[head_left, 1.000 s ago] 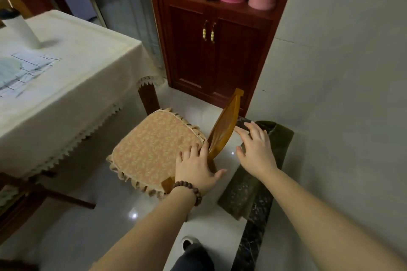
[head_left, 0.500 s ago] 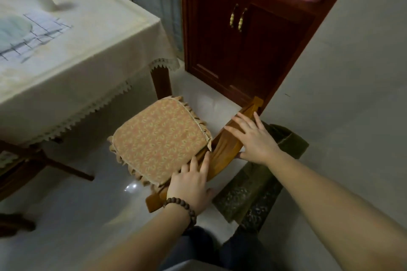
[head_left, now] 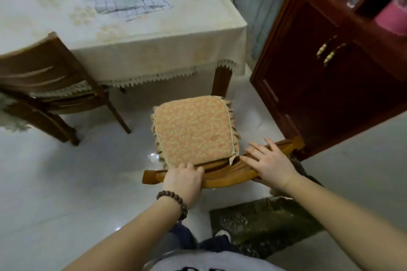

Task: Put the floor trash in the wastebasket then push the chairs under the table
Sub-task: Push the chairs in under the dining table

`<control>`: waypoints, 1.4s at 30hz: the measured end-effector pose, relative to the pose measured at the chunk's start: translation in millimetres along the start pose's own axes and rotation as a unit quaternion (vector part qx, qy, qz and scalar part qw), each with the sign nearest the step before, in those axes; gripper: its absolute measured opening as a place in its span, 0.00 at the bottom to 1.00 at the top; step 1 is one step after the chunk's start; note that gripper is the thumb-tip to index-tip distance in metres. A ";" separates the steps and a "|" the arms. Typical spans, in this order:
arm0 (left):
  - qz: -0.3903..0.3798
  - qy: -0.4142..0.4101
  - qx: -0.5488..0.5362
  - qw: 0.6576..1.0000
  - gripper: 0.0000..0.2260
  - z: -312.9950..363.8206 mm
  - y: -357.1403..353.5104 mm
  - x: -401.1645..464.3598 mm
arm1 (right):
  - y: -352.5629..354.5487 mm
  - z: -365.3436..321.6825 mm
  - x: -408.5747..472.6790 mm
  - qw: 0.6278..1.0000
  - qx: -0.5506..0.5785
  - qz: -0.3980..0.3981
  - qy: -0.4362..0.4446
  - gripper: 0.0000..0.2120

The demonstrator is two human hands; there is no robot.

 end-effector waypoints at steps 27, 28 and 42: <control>0.005 0.004 0.076 0.997 0.09 -129.8 57.0 122.2 | 26.7 58.5 161.2 0.989 0.063 0.136 0.003 0.19; 0.004 0.003 0.076 0.997 0.08 -138.1 60.4 129.6 | 28.4 61.7 171.5 0.989 0.058 0.136 0.002 0.19; 0.024 -0.005 0.048 0.999 0.11 -189.2 82.2 193.7 | 39.4 102.1 258.4 0.995 0.039 0.088 -0.004 0.20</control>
Point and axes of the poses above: each hand's wrist, its own x-axis towards the middle knuckle, its own y-axis out of the back of the hand, z = x × y, the point moved 2 cm from there along x, towards the middle knuckle, and after that the axes turned 1 degree about -x, right-handed, at the moved point
